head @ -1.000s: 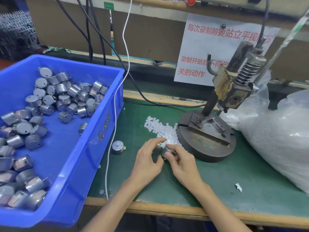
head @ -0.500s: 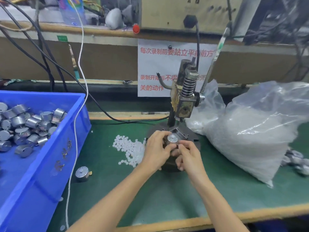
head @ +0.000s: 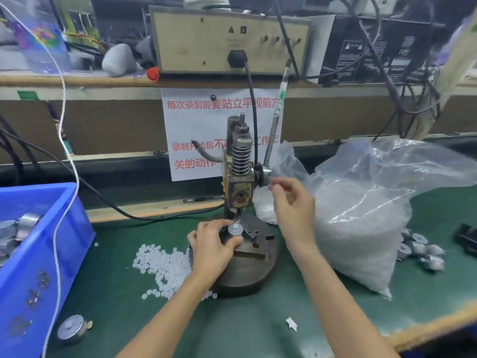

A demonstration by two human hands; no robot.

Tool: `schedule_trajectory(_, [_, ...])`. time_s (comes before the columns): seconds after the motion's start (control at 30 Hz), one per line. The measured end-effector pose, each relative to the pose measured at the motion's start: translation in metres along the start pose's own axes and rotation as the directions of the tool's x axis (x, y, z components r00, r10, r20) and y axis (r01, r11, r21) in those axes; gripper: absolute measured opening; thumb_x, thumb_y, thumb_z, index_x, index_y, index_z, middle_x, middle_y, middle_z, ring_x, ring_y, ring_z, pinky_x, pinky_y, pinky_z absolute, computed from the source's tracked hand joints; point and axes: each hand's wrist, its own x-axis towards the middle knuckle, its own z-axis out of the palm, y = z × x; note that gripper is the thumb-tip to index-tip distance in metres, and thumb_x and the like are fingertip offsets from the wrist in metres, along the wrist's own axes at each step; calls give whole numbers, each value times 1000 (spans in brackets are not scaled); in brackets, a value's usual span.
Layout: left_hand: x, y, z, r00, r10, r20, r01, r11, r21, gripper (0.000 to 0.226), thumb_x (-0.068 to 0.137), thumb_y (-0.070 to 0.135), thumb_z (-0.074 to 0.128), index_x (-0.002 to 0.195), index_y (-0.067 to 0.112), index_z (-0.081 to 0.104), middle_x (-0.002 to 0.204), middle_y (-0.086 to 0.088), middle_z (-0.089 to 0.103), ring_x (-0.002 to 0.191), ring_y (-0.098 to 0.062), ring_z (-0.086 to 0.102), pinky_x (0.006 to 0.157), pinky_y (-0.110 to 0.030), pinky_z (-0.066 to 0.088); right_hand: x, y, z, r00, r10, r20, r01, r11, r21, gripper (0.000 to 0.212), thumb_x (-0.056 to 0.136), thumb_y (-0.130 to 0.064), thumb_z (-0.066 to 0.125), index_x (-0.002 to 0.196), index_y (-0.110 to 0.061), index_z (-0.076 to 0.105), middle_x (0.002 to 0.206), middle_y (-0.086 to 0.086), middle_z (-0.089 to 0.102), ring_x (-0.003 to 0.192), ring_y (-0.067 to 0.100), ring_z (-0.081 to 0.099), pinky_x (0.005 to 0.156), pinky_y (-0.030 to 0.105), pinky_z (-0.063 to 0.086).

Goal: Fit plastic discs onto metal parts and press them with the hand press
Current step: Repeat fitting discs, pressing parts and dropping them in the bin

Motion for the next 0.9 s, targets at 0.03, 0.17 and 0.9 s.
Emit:
schedule_trajectory(0.03, [0,0,0,1000,1,0,-1,1000,5,35,73,44,71,106,36,63,102,17,60,100,-1,36,79,-22,13,25,-15,2,997,-67,-30,67,998,19,22,93,-12,52,109,-22,65,93,-19,66,73,-7,59,65,14,48])
schedule_trajectory(0.17, [-3,3,-2,1000,-14,6,14,1000,4,33,74,45,69,106,39,62,102,19,59,100,-2,35,79,-23,12,105,-67,10,996,8,94,-16,997,82,51,95,-16,50,144,-9,36,117,1,60,79,3,52,73,22,46])
schedule_trajectory(0.9, [-8,5,-4,999,24,-46,-21,998,56,33,78,43,68,110,35,62,104,15,62,101,-8,40,79,-26,13,28,-36,10,979,-201,-35,201,920,337,47,88,6,57,121,-27,49,120,2,59,86,-3,58,76,14,48])
